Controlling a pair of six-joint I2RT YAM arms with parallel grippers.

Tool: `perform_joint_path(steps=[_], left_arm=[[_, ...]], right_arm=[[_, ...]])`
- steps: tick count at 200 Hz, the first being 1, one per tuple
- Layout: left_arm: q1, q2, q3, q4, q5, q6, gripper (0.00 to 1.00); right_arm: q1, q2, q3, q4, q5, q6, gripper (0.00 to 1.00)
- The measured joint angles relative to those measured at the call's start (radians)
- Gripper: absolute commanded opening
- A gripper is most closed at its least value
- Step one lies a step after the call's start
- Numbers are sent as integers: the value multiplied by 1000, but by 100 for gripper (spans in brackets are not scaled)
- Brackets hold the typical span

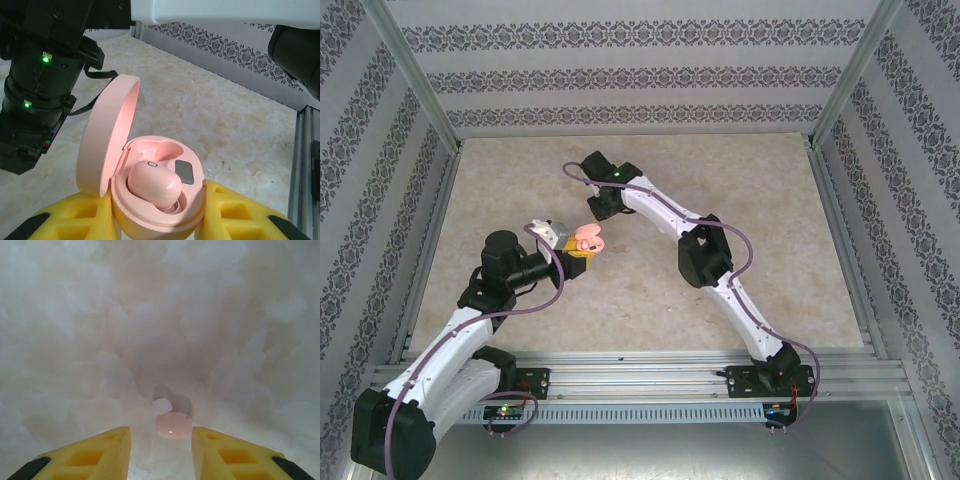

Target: Insert wireless bluetooth earbuds into charging case

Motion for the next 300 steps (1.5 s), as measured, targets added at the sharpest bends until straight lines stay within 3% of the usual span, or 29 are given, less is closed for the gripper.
perform_joint_path(steps=[69, 182, 300], left_arm=[[0, 0, 0, 0, 0, 0, 23], [0, 13, 0, 0, 0, 1, 23], [0, 13, 0, 0, 0, 5, 23]], right_arm=[[21, 6, 0, 11, 53, -151, 41], [21, 60, 5, 45, 93, -204, 42], [8, 71, 27, 23, 23, -201, 27]])
